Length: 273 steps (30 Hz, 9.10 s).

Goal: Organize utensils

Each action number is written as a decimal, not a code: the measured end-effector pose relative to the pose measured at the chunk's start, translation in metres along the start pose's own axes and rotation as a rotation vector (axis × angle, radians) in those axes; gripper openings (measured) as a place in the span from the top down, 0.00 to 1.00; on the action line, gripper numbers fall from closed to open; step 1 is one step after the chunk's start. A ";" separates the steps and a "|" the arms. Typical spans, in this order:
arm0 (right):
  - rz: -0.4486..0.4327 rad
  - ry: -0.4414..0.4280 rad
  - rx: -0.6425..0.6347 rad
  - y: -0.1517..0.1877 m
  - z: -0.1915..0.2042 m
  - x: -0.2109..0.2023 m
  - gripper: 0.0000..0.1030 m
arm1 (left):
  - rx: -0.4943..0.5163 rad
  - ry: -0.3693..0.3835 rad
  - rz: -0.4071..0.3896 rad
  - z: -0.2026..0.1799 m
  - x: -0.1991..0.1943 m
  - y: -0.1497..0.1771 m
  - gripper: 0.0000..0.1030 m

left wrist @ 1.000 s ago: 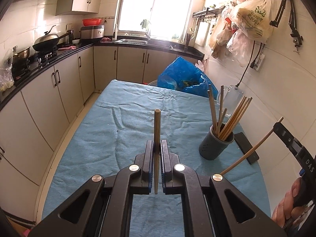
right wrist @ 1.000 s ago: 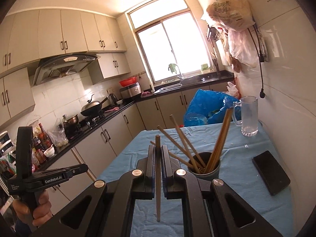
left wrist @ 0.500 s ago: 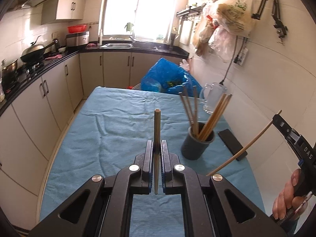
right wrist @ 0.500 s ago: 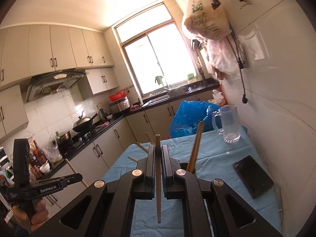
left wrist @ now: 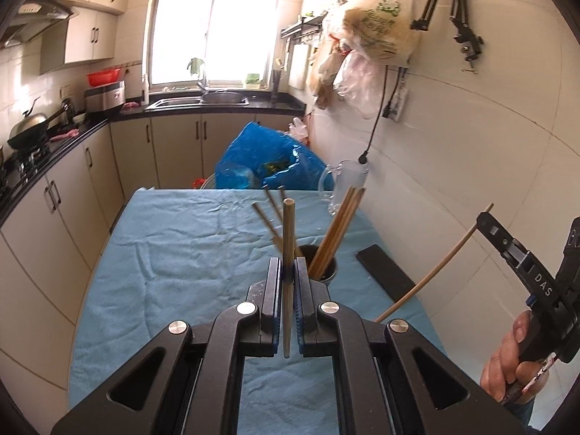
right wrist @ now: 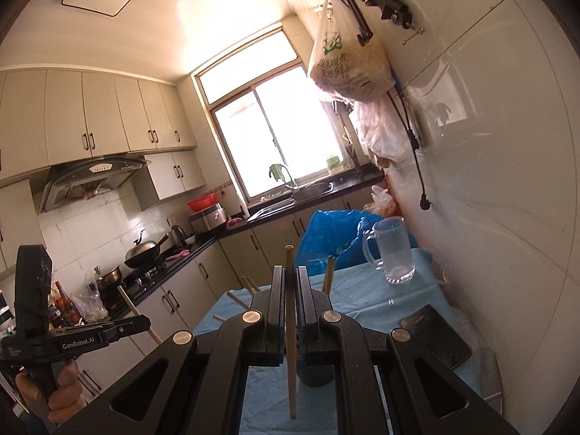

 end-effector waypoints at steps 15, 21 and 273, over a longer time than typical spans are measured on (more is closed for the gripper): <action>-0.030 0.006 0.008 -0.038 -0.007 0.020 0.94 | 0.052 0.032 -0.042 -0.037 0.017 -0.051 0.94; -0.038 0.017 0.009 -0.051 -0.006 0.039 0.94 | 0.032 0.022 -0.054 -0.032 0.035 -0.069 0.94; 0.345 0.548 -0.269 0.192 0.007 0.039 0.07 | -0.024 -0.400 0.114 0.083 0.038 0.185 0.04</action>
Point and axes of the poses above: each gripper's, at about its wrist camera, not at the fingertips, and x roughly the way its jaws point, z to its left, y to its underside, the point moved 6 cm from there along x, roughly the way its jaws point, and after that the axes turned 11 degrees about y, right-handed, at the moved point
